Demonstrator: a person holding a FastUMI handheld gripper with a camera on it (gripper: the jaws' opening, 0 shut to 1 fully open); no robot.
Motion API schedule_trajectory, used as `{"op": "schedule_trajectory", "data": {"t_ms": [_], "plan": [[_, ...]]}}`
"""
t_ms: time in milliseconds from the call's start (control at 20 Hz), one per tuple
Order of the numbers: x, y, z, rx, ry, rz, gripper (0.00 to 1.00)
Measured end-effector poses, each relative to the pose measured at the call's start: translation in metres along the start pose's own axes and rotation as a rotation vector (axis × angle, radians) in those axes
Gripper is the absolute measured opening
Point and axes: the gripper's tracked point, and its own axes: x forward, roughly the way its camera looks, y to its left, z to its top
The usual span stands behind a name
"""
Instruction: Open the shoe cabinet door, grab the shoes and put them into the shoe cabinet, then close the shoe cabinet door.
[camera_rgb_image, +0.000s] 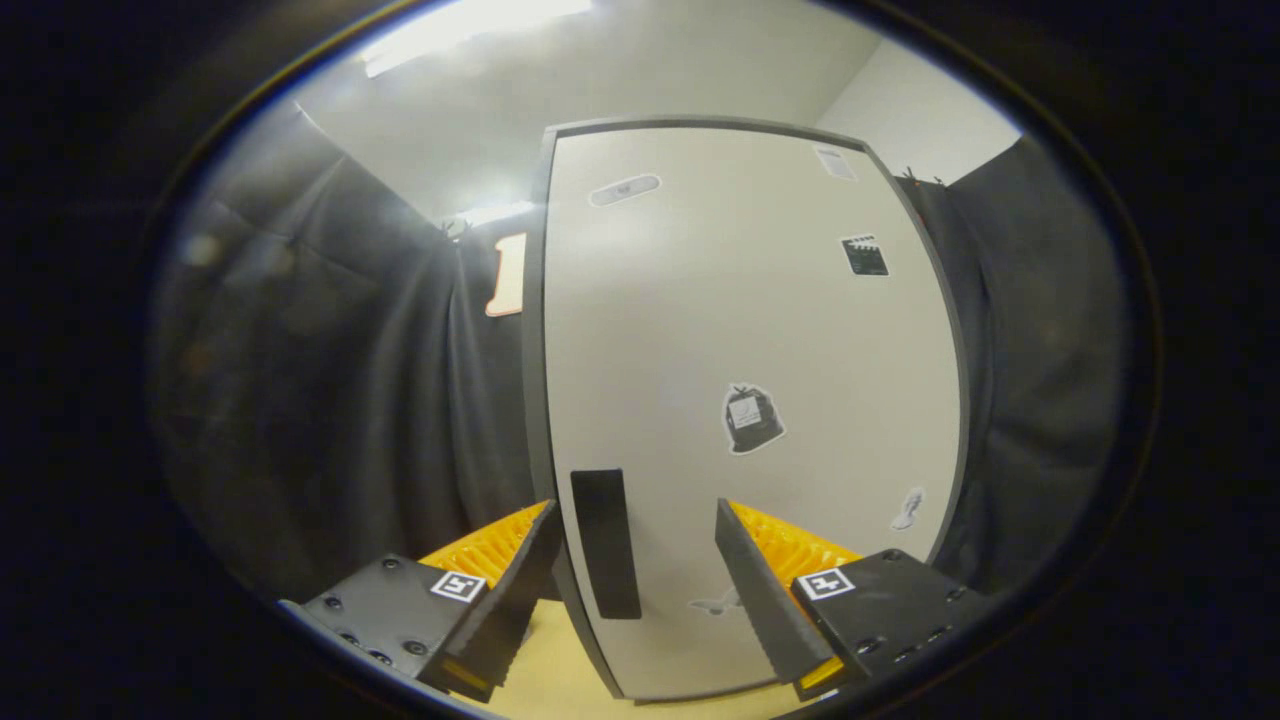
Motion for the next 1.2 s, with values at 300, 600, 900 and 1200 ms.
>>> {"op": "schedule_trajectory", "data": {"t_ms": [300,600,900,1200], "plan": [[0.009,0.004,-0.002,0.008,-0.003,0.004,0.97],[0.029,0.010,-0.018,0.011,0.027,0.016,0.84],[0.045,0.015,-0.042,-0.006,0.086,0.022,0.82],[0.042,0.020,-0.045,-0.032,0.081,0.030,0.58]]}}
